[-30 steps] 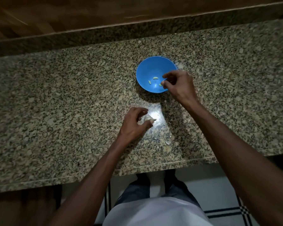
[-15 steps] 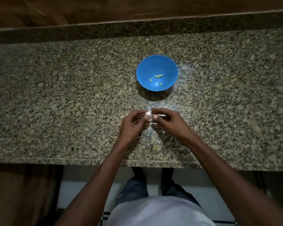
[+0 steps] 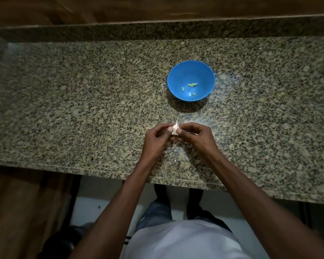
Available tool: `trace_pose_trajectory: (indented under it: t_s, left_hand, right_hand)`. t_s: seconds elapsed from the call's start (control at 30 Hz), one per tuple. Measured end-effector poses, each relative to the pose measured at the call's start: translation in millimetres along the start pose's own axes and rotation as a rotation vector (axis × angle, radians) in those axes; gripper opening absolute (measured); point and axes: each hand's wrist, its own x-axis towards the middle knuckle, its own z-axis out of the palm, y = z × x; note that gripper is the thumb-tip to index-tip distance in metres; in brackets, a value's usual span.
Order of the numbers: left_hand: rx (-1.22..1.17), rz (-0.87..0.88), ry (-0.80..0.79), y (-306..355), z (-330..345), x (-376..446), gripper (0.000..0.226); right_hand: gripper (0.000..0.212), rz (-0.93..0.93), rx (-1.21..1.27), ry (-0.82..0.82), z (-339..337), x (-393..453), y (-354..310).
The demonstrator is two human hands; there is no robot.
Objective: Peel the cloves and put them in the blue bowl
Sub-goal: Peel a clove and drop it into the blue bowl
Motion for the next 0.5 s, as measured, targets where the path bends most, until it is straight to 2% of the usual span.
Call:
trace_pose_trajectory:
  t_s: [0.2, 0.4, 0.5]
  left_hand:
    - [-0.085, -0.056, 0.013, 1, -4, 5, 0.025]
    - [-0.120, -0.146, 0.125, -1, -3, 5, 0.020]
    - [-0.058, -0.107, 0.097, -4, -7, 3, 0.018]
  right_hand:
    - [0.027, 0.018, -0.009, -0.138, -2, 4, -7]
    - [0.030, 0.120, 0.000, -0.164, -2, 14, -9]
    - [0.028, 0.140, 0.007, -0.137, -2, 15, -8]
